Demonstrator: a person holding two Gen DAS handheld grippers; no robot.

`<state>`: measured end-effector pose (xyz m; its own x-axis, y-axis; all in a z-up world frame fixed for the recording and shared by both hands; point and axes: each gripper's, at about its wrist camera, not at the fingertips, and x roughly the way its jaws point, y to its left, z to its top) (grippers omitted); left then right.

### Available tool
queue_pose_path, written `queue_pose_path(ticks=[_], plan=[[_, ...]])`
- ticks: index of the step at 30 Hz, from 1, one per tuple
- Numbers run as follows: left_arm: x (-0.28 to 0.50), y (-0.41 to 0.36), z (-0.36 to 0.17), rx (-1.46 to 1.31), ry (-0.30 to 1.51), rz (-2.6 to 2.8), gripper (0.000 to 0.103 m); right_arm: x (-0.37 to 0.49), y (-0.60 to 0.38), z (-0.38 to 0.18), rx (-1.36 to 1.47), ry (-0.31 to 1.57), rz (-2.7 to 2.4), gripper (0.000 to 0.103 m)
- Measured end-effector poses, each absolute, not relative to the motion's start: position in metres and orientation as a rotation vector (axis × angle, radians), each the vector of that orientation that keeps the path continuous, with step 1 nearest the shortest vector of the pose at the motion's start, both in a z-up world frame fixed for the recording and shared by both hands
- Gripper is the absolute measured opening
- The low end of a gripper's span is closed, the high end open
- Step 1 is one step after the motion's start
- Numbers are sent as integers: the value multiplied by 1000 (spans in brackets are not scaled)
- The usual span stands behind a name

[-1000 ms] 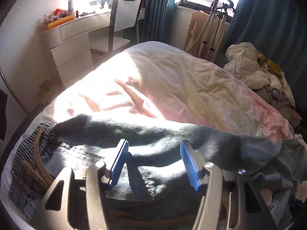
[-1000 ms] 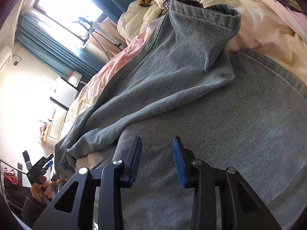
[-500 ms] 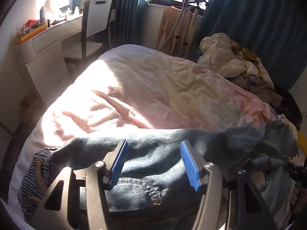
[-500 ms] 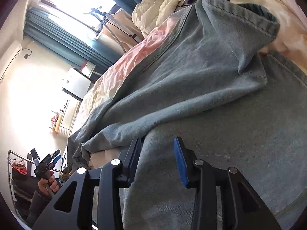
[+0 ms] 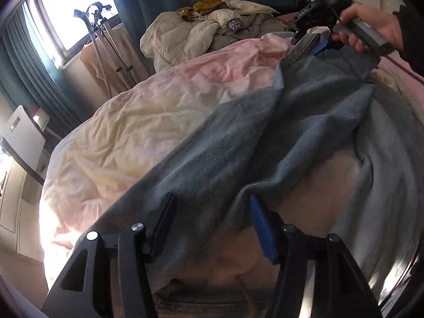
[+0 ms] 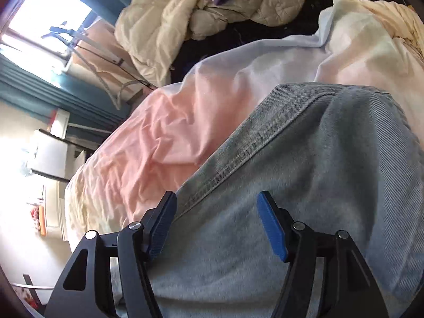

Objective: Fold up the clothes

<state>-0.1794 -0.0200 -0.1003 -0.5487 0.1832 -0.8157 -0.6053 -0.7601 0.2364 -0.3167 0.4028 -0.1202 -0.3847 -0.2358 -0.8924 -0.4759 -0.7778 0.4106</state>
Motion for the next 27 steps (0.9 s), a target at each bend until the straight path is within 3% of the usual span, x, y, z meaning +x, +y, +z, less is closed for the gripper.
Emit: queue_pose_path(ticks=[9,15,18,20,21,23,27], plan=[[-183,-19,-129,-1142,791,2303,58,-348,406,-143,-1682,866,2152,64],[-191,-25,-133,-1222,682,2365,42,-358,387,-157,-1771,694,2155,64],[-190,-29,-126,-1255,622,2397,29,-355,377,-160,-1799,562,2182,63],[-186,-33,-119,-1268,559,2418,16,-351,371,-156,-1814,457,2194,42],[-184,-36,-115,-1271,528,2429,14,-347,372,-155,-1825,459,2197,36],[-176,-41,-106,-1255,472,2446,10,-339,377,-151,-1842,520,2203,13],[-158,-47,-87,-1206,424,2464,9,-322,385,-126,-1812,645,2252,4]])
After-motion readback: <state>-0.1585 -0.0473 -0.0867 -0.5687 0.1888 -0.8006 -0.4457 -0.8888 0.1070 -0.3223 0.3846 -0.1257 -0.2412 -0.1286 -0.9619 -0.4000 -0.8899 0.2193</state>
